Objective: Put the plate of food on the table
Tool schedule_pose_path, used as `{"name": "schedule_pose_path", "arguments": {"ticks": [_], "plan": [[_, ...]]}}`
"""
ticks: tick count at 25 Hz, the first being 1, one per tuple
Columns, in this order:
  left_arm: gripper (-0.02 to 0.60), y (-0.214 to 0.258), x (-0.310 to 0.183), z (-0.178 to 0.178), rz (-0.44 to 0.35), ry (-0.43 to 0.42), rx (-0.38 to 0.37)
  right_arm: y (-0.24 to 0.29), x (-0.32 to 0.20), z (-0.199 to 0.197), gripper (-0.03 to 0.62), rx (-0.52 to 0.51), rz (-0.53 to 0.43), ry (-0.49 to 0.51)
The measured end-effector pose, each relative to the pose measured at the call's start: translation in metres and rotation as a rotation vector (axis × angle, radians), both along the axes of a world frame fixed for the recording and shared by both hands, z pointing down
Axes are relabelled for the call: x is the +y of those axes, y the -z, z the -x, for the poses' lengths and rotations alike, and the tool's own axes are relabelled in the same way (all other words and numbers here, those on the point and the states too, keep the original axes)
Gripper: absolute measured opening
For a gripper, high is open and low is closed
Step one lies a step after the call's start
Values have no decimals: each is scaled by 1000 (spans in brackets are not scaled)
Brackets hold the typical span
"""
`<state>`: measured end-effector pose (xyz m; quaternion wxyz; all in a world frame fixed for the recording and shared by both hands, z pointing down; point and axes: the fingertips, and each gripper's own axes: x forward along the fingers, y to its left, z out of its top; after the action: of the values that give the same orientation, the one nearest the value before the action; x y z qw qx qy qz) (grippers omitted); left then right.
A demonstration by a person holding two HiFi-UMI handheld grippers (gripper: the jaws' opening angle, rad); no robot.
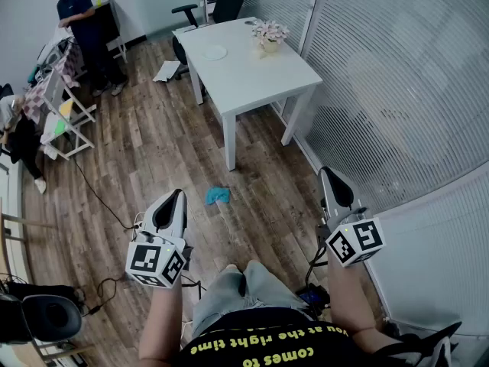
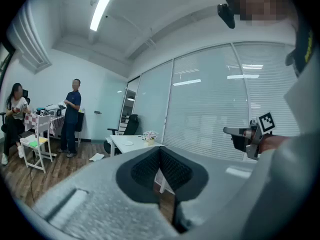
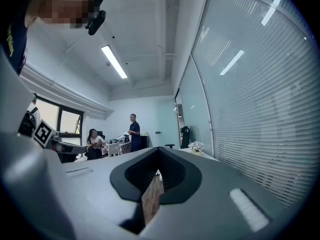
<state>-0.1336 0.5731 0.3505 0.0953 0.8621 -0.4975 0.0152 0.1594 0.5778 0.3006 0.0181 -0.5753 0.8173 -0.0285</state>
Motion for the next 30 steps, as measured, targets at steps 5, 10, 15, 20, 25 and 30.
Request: {"name": "schedule_pose_path", "arguments": {"ticks": [5,10,15,20,25,30], "plan": [[0,-3,2,0,-1,7,-4,-4,1,0,2,-6,-1,5],[0,-3,-5,-4,3,17,-7,-5,-6,-4,2,-10,5,11],[0,-5,-13,-10,3,30,-6,-6,-14,-8,2,-13,7,18],[0,-1,-23,-17,0,39,-4,-3,-27,-13,3,-22,11,26],[0,1,-31,-27,-6,46,-5,1,-38,-20,3,-30,5,41],[0,2,-37,-32,-9,56,-2,5,-46,-25,3,-26,4,57]]}}
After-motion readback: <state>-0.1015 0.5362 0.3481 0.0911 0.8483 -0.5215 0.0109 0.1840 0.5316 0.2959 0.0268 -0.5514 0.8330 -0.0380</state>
